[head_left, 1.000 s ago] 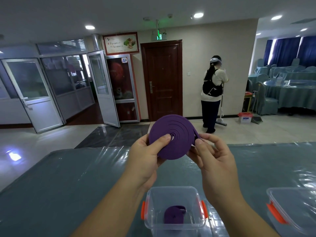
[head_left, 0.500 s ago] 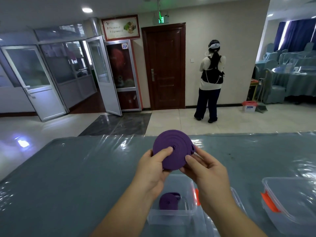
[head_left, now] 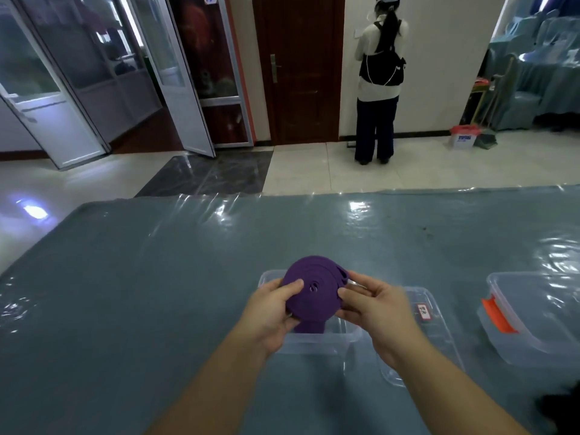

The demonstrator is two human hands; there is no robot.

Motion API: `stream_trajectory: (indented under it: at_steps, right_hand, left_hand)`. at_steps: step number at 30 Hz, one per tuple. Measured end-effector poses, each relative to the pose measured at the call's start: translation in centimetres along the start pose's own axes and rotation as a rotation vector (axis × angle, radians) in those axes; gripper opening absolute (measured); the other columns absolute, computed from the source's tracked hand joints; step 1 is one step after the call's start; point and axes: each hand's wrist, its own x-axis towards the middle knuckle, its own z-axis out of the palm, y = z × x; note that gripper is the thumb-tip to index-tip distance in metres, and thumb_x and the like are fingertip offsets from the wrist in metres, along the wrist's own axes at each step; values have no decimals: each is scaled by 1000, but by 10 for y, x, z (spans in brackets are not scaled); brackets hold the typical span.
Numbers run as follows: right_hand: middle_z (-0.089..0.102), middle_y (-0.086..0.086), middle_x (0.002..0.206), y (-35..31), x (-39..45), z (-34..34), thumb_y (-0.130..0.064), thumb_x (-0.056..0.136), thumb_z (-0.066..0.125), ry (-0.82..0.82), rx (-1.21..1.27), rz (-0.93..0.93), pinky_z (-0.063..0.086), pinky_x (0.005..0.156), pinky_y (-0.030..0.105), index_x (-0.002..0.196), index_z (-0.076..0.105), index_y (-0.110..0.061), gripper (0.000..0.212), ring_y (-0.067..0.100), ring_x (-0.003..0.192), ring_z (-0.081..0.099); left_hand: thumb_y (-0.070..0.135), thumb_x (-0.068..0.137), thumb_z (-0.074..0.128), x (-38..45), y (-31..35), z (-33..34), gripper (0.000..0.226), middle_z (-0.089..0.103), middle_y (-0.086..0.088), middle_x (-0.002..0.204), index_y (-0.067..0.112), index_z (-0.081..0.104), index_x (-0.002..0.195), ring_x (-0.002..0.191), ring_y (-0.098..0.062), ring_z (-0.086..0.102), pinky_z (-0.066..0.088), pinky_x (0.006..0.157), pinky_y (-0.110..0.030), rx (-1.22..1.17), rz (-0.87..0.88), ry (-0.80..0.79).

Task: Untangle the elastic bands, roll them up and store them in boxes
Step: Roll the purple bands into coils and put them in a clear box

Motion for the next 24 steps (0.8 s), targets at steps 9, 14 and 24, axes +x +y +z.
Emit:
stream_trajectory:
  at_steps: [9,14,24]
  right_hand:
    - [80,14,87,42,59,12,13,92,64,175,-111,137,66,78,42,105,73,-10,27,31,82,77]
    - [78,14,94,74,102,10,15,91,62,230,-213,231,63,64,34,106,75,-1,26,25,78,76]
    - [79,10,75,161,184,-9,3,72,59,163,-666,380,64,73,55,81,81,-17,31,33,78,77]
  left_hand:
    - [5,94,72,87,-30,-31,33,77,-15,112,13,63,125,94,-29,78,62,66,-37,18,-128,51]
    - [7,98,68,131,-41,-40,29,74,-12,115,19,61,123,96,-29,75,61,59,-35,175,-180,87]
    - [21,88,71,215,-97,-57,24,74,-4,98,10,73,110,85,-21,69,53,61,-28,853,-269,208]
